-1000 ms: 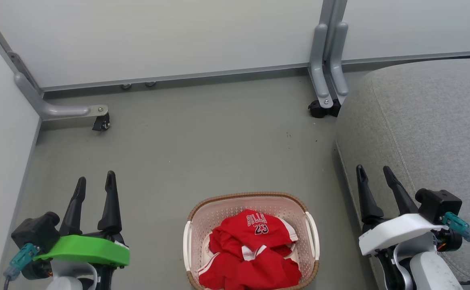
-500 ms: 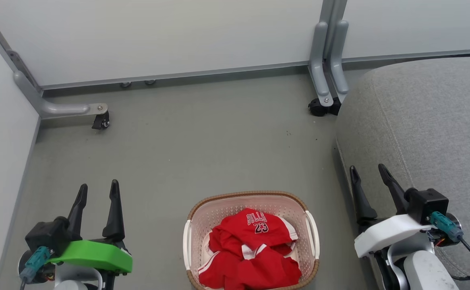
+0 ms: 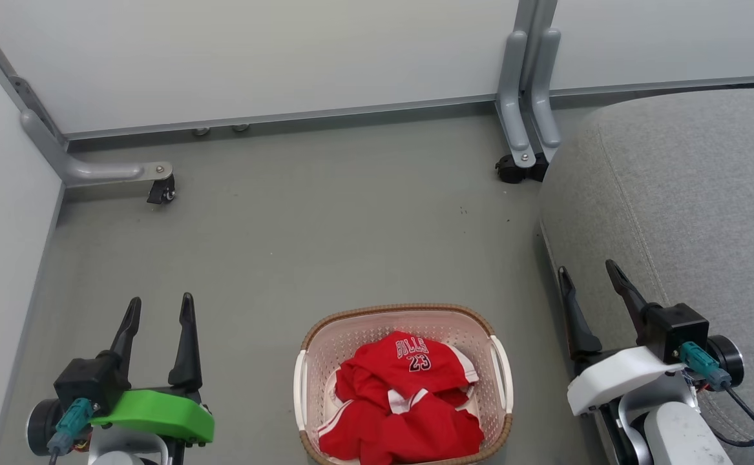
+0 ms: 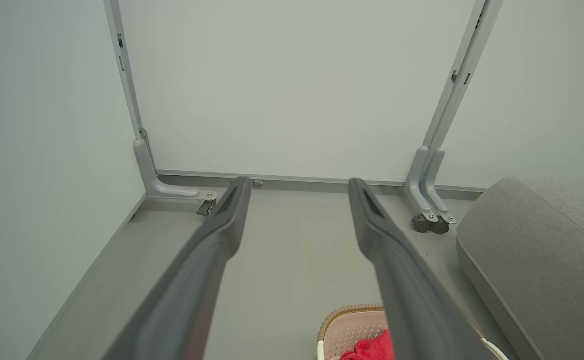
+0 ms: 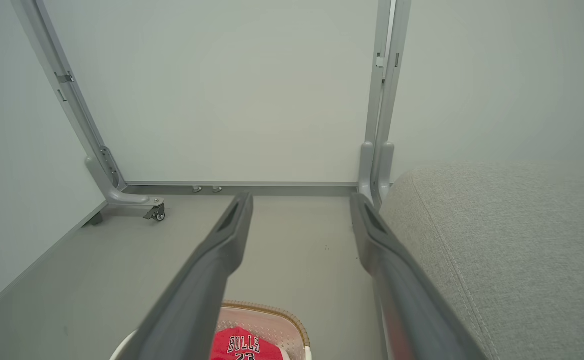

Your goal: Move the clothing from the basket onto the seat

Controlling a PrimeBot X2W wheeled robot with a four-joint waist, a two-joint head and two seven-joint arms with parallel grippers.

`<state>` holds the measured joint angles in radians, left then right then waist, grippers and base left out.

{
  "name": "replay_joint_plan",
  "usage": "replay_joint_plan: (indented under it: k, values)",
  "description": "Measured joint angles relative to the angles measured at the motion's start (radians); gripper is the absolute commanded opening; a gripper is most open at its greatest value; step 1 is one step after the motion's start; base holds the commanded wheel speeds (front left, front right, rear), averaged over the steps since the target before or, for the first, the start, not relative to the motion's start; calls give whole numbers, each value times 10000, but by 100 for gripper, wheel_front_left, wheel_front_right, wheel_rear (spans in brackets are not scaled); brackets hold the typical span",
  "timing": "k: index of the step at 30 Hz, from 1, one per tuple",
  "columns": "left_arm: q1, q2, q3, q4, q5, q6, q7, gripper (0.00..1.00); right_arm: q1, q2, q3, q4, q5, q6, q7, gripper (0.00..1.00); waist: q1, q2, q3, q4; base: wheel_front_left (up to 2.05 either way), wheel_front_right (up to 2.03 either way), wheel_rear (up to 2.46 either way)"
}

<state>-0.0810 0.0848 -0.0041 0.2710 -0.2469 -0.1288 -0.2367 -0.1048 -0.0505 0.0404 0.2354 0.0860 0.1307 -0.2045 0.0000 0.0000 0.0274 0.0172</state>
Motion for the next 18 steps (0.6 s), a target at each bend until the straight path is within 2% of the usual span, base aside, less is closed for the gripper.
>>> replay_joint_plan:
  k: [18]
  values:
    - [-2, -90, 125, 27, 892, 0, -255, 100, -3, 6, 92, -27, -328, 0, -274, 100, 0, 0, 147, 16, 0, 0, 0]
